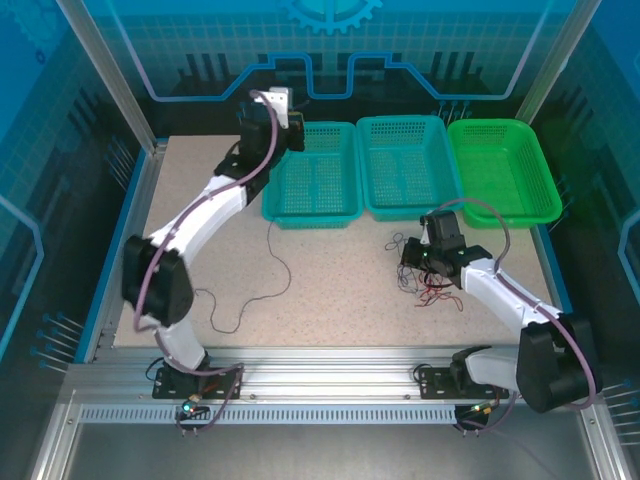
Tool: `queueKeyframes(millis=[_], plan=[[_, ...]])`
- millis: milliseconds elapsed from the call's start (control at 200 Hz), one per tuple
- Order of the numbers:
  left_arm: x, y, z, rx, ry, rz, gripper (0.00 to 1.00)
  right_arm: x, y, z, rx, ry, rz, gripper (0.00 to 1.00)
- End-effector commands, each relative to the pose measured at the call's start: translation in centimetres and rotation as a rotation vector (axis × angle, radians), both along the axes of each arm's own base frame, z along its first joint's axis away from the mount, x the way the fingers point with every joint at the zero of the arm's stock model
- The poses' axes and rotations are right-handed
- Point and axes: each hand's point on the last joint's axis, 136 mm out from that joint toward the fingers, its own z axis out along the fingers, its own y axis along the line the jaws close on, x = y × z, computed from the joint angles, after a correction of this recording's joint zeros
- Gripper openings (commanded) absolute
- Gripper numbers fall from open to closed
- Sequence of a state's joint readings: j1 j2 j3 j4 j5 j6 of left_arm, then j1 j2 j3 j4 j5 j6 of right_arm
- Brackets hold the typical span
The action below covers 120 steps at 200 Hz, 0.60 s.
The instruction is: Untangle the cables
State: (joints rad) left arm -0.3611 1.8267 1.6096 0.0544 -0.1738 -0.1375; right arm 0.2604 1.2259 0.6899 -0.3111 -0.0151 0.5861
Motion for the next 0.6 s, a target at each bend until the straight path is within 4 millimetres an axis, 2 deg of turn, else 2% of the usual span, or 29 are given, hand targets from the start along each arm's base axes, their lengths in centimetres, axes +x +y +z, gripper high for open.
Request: queueKeyframes(millis=[0,25,90,210,315,385,435,495,595], plan=[[1.1,-0.9,-2.6,-0.006,0.126,-0.023,0.37,-0.4,0.5,1.1,-0.008,-0.013,0.043,0.00],[1.3,-0.9,-3.0,-0.003,0.141,-0.021,0.46,-0.5,0.5,1.1,-0.007,-0.011,0.048,0.00],[1.1,-1.0,-3.1,-0.011,0.152,-0.024,0.55,-0.6,0.7,1.3,-0.008,-0.011,0.054,0.00],[-1.2,-0.4,-1.3,-0.057,0.131,-0.034,0.60,-0.6,0.8,1.4,-0.007,-0.019,0.057,0.00],[-5.4,0.3,0.5,-0.105,0.128,-0.058,0.60,-0.2,1.1,1.5,-0.001,-0.022,0.062,0.00],[-9.1,1.1,0.2,-0.139,0.152,-0.063,0.60,0.2,1.2,1.6,0.000,-0.028,0.062,0.00],[-11.9,1.7,-0.6,-0.134,0.174,-0.059,0.60,0.4,1.3,1.6,0.000,-0.029,0.065,0.00],[-15.3,2.3,-2.5,-0.112,0.209,-0.048,0.60,0.8,1.5,1.5,0.000,-0.029,0.067,0.00],[-20.1,3.6,-7.5,-0.089,0.326,-0.022,0.61,1.2,1.9,1.3,0.002,-0.025,0.083,0.00]])
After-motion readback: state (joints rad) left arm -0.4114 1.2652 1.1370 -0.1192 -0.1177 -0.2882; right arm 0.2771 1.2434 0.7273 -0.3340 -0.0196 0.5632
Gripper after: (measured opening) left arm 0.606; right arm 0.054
